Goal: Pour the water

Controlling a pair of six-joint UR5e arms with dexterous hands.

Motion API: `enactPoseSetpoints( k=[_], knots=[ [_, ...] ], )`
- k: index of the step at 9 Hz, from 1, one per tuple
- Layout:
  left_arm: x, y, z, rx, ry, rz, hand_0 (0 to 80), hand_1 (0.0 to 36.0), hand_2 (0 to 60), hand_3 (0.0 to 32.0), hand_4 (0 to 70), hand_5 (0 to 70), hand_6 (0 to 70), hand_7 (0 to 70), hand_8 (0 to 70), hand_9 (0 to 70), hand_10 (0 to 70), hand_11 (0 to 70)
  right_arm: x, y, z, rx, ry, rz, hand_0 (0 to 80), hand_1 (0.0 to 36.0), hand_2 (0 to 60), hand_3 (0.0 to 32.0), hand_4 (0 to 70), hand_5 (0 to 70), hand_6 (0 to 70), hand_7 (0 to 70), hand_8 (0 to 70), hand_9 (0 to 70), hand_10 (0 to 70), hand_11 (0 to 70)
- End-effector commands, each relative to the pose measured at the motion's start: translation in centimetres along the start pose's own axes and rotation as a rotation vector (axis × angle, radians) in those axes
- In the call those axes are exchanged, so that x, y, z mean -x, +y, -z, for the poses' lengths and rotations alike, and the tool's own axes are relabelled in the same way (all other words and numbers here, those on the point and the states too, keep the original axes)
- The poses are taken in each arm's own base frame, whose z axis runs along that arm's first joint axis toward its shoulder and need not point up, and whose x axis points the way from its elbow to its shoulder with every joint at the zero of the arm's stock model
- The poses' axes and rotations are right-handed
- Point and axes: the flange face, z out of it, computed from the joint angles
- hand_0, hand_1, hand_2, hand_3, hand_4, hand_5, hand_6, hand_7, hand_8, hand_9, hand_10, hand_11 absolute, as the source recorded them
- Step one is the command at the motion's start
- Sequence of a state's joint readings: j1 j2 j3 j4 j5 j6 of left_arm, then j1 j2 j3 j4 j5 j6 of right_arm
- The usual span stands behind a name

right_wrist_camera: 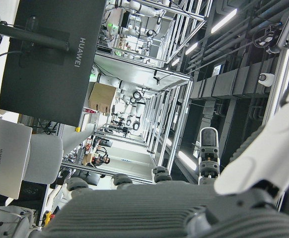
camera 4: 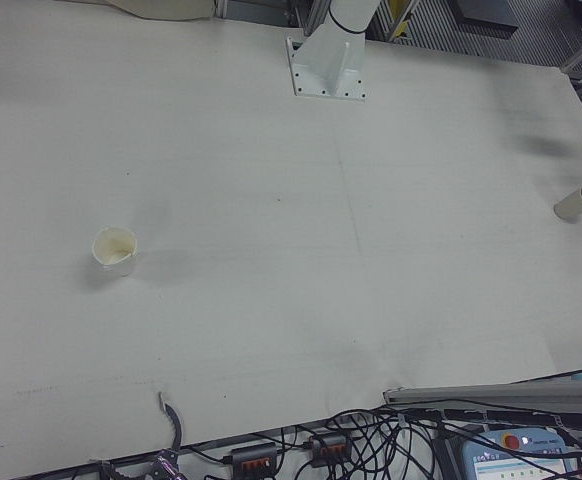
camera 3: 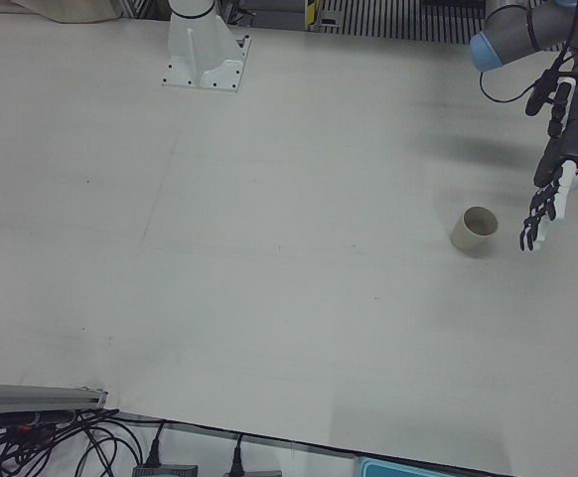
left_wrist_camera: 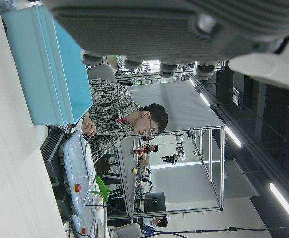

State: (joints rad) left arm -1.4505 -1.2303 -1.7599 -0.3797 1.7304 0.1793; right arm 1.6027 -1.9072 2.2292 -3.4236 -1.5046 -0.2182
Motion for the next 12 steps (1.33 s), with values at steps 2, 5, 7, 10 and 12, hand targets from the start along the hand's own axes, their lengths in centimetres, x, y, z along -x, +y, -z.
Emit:
enactPoseSetpoints(
  k=[2, 5, 7, 10, 12],
  knots=[
    [3.3, -12.0, 8.4, -0.051, 0.016, -0.167, 0.0, 0.0, 0.0, 26.2, 6.1, 0.0, 0.0, 6.8, 0.0, 0.0, 0.0, 0.0, -3.8, 0.2, -1.4, 0.024, 0.132, 0.015, 39.0, 8.2, 14.6, 1.0, 2.2, 49.4, 2.6, 12.5, 0.7, 2.1, 0.4, 1.3],
    [5.0, -13.8, 9.6, -0.036, -0.073, -0.37, 40.1, 1.2, 0.0, 20.4, 8.0, 0.0, 0.0, 8.0, 0.0, 0.2, 0.0, 0.0, -6.8, 0.7, -2.0, 0.041, 0.217, 0.014, 46.3, 13.4, 28.7, 0.0, 20.3, 70.0, 23.2, 39.3, 11.9, 17.5, 5.3, 8.4],
    [6.1, -13.5, 8.6, 0.006, -0.136, -0.478, 44.9, 4.9, 0.0, 22.6, 6.9, 0.0, 0.0, 8.7, 0.0, 0.3, 0.6, 2.0, -7.4, 0.5, -2.1, 0.038, 0.232, 0.032, 46.0, 11.7, 31.0, 0.0, 25.6, 70.0, 39.5, 64.0, 26.7, 38.6, 16.9, 25.1],
    [9.6, -15.0, 1.6, 0.033, -0.238, -0.525, 46.9, 7.7, 1.4, 15.8, 10.7, 0.0, 0.0, 10.2, 0.0, 0.6, 0.0, 1.3, -7.7, 0.6, -2.2, 0.043, 0.239, 0.044, 45.6, 10.5, 28.7, 0.0, 24.5, 70.0, 39.4, 62.8, 26.6, 38.3, 17.0, 25.0],
    [11.0, -16.9, 0.5, 0.012, -0.261, -0.516, 45.9, 6.3, 3.0, 14.2, 11.1, 0.0, 0.0, 9.8, 0.0, 0.5, 0.0, 0.7, -7.6, 0.7, -2.2, 0.044, 0.237, 0.044, 45.7, 10.3, 27.6, 0.0, 23.5, 70.0, 38.1, 60.2, 25.4, 37.0, 16.2, 23.8]
  ],
)
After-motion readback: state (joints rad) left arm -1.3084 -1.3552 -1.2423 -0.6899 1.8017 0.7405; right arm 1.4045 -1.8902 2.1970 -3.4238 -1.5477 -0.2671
